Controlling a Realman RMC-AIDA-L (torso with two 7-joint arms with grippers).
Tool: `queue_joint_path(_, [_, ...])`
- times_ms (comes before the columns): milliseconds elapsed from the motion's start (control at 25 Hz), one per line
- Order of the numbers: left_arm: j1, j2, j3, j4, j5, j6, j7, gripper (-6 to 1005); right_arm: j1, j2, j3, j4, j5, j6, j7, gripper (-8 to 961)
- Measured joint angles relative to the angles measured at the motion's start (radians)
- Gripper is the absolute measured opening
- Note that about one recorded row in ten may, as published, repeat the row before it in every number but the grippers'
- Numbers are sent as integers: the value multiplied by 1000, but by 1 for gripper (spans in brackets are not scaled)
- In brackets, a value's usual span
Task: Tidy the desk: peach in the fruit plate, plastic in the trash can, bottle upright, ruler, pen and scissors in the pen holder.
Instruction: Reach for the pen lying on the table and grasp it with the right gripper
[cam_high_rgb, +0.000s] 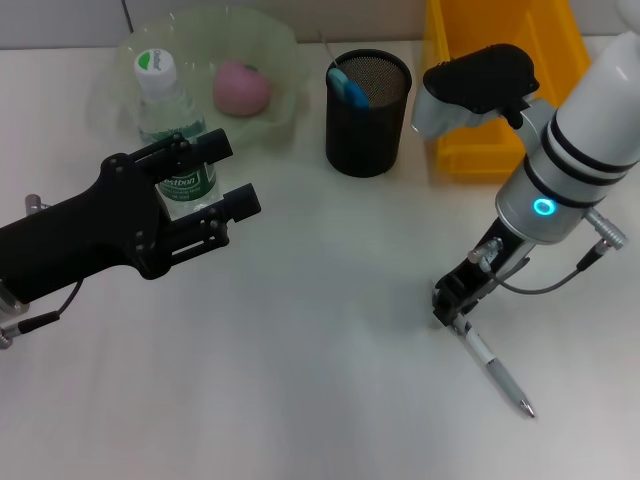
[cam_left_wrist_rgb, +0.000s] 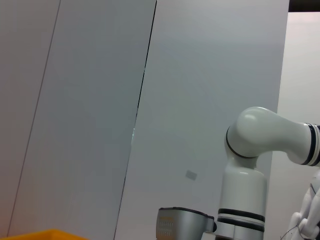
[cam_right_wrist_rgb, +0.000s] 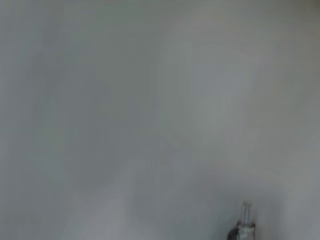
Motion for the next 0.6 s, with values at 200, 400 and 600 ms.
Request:
queue_joint_path(200, [0,0,0,0,0,0,0,701,2,0,-11,0,1,1,2,215])
queue_joint_path(400, [0,0,0,0,0,0,0,701,3,0,-11,0,2,1,3,210])
queue_joint_path(600, [0,0,-2,0,0,0,0,701,3,0,-11,0,2,2,3,206])
